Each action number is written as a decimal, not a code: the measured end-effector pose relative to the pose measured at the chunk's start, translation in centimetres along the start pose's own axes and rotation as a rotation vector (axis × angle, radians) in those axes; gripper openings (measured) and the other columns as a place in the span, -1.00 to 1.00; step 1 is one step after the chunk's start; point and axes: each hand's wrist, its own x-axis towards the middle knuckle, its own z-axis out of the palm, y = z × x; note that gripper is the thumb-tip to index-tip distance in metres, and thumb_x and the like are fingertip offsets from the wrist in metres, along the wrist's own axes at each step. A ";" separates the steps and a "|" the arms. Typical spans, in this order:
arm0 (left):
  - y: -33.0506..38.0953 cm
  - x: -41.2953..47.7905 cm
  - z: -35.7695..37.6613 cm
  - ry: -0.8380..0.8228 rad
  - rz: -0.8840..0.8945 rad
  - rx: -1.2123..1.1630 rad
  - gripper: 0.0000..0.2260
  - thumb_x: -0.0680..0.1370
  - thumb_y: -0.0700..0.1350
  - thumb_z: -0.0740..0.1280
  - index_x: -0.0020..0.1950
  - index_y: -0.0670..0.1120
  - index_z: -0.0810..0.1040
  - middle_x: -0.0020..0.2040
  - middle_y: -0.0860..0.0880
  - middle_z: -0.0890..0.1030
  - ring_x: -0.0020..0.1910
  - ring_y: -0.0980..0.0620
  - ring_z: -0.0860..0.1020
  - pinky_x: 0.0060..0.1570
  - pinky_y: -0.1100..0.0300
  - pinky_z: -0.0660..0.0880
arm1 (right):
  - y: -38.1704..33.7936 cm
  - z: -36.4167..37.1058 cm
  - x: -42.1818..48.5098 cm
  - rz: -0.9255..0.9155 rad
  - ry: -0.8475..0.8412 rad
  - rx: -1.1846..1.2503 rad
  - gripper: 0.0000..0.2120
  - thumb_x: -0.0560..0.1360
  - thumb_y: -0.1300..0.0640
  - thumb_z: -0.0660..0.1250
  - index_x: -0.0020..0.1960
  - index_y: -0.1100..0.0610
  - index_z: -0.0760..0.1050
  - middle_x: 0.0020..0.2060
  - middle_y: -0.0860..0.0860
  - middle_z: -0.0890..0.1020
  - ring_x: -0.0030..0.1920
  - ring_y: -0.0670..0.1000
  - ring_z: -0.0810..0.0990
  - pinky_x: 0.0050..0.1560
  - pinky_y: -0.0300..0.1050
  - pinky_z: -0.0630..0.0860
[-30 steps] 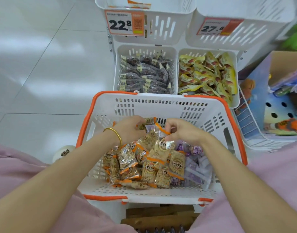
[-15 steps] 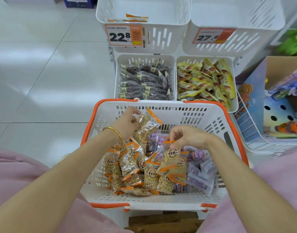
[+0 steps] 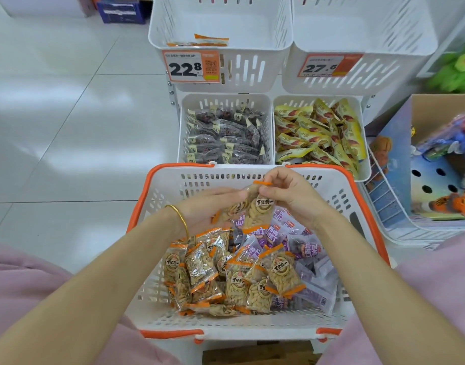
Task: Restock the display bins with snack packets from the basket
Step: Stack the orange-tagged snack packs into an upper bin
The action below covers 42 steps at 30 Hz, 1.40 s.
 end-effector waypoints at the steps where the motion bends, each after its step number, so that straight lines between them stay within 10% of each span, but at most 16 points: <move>1: 0.0 0.0 0.0 -0.003 0.010 -0.021 -0.63 0.55 -0.04 0.29 0.32 -0.14 0.45 0.24 -0.15 0.55 0.23 -0.14 0.52 0.30 -0.08 0.40 | 0.0 0.1 0.1 0.004 0.034 0.020 -0.81 0.46 0.33 0.36 -0.21 0.07 0.48 -0.13 0.12 0.64 -0.11 0.09 0.53 -0.18 -0.09 0.38; 9: 0.4 -0.5 -0.3 0.073 0.170 -0.167 -0.67 0.55 -0.38 0.21 0.18 -0.02 0.52 -0.10 -0.02 0.66 -0.16 0.03 0.61 -0.10 0.13 0.58 | -1.6 -0.7 -0.1 0.064 0.127 0.102 -0.91 0.53 0.25 0.28 -0.13 0.13 0.51 -0.25 -0.12 0.67 -0.30 -0.18 0.57 -0.26 -0.26 0.51; 14: 0.9 -0.3 -0.5 0.159 0.139 -0.288 -0.72 0.57 -0.35 0.20 0.22 -0.10 0.49 0.03 -0.13 0.56 -0.12 -0.02 0.55 0.01 0.02 0.55 | -1.2 0.1 0.1 0.093 0.132 0.142 -0.95 0.53 0.22 0.30 -0.11 0.12 0.50 -0.18 -0.06 0.66 -0.23 -0.09 0.51 -0.17 -0.11 0.43; 24: 1.6 -0.4 -1.1 0.419 0.416 0.542 -0.87 0.55 -0.05 0.30 0.08 0.07 0.55 -0.13 0.13 0.52 -0.12 0.09 0.48 -0.21 0.38 0.38 | -2.2 0.9 -0.3 -0.108 -0.003 -0.243 -0.85 0.47 0.30 0.38 -0.18 0.12 0.45 0.14 -0.04 0.58 0.01 -0.08 0.61 -0.09 -0.28 0.52; 30: 2.1 -0.8 -0.6 0.325 0.374 0.028 -0.62 0.50 -0.26 0.36 0.25 -0.02 0.36 -0.08 -0.02 0.64 -0.11 0.01 0.64 -0.06 0.14 0.58 | -2.0 1.1 -0.1 -0.069 0.191 -0.184 -0.88 0.49 0.20 0.37 -0.17 0.07 0.45 -0.23 0.02 0.56 -0.27 -0.10 0.50 -0.29 -0.30 0.39; 38: 2.7 -0.9 -0.8 0.447 0.466 0.187 -0.90 0.55 -0.25 0.30 -0.04 -0.04 0.47 -0.12 -0.03 0.60 -0.35 0.15 0.58 -0.34 0.27 0.58 | -3.2 1.9 -0.6 -0.125 0.112 -0.158 -0.88 0.48 0.26 0.37 -0.17 0.09 0.49 -0.07 -0.01 0.62 -0.20 -0.12 0.57 -0.18 -0.29 0.50; 42: 2.8 -1.2 -0.4 0.329 0.426 0.077 -0.93 0.54 -0.12 0.33 -0.01 0.01 0.57 -0.10 -0.18 0.56 -0.19 -0.09 0.53 -0.13 0.14 0.61 | -3.5 2.8 -0.6 -0.221 0.168 -0.160 -0.87 0.49 0.27 0.35 -0.16 0.09 0.46 -0.21 -0.01 0.54 -0.25 -0.15 0.53 -0.19 -0.30 0.49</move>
